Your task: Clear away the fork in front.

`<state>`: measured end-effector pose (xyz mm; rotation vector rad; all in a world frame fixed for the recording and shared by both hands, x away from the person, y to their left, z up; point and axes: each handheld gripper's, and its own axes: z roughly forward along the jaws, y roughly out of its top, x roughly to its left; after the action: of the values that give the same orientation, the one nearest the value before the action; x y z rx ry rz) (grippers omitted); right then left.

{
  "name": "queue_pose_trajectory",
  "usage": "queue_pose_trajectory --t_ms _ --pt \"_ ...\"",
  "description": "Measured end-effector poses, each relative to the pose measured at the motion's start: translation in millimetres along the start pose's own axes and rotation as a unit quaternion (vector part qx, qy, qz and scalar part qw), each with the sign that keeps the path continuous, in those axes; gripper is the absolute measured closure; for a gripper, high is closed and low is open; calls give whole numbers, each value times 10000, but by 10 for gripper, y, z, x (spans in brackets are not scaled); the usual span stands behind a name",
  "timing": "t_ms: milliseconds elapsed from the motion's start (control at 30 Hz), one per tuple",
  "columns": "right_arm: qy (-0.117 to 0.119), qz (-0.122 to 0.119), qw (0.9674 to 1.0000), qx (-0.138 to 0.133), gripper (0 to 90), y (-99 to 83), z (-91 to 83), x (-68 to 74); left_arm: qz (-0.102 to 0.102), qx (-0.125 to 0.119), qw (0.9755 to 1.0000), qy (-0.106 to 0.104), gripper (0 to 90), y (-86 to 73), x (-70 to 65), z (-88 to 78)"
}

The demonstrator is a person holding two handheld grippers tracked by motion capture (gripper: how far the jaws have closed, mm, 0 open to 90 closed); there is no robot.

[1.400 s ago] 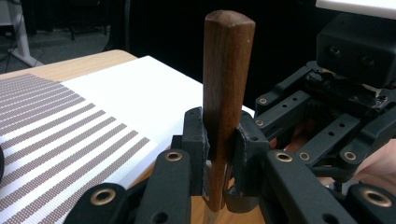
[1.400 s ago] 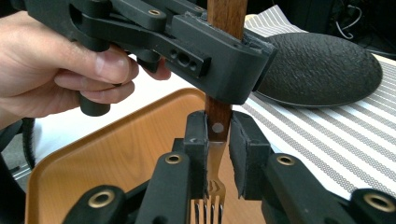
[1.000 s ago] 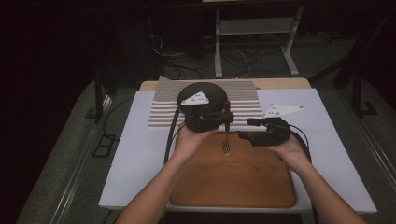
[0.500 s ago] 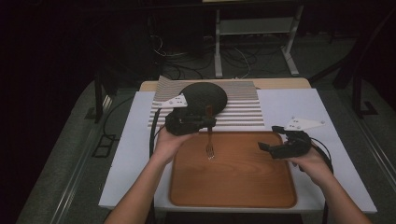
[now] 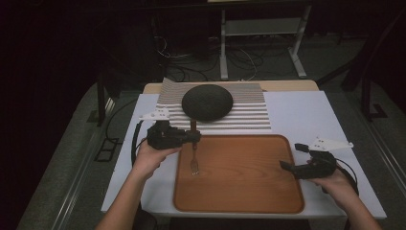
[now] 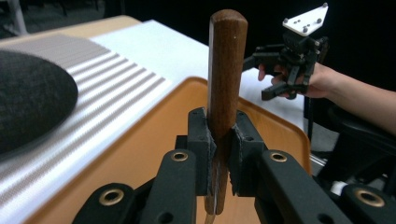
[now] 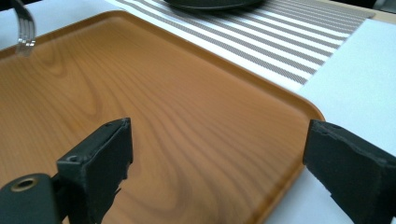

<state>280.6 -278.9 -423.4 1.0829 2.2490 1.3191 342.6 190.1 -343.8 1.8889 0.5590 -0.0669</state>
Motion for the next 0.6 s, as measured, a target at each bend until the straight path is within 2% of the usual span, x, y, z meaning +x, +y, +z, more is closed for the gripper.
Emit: queue_pose_trajectory --t_ms 67,267,367,600 --pt "-42 9 10000 26 84 -39 -39 -2 -87 116 9999 5 804 -30 -23 -38" --pt "-149 28 9998 133 84 -59 -51 -48 -240 170 9996 -32 803 -157 -65 -105" --pt "-172 37 9997 165 83 -70 -41 -50 -331 151 9993 -52 801 -208 -47 -110" --pt "-204 30 9997 165 82 -60 -31 -57 -364 133 9992 -37 791 -248 61 -2"
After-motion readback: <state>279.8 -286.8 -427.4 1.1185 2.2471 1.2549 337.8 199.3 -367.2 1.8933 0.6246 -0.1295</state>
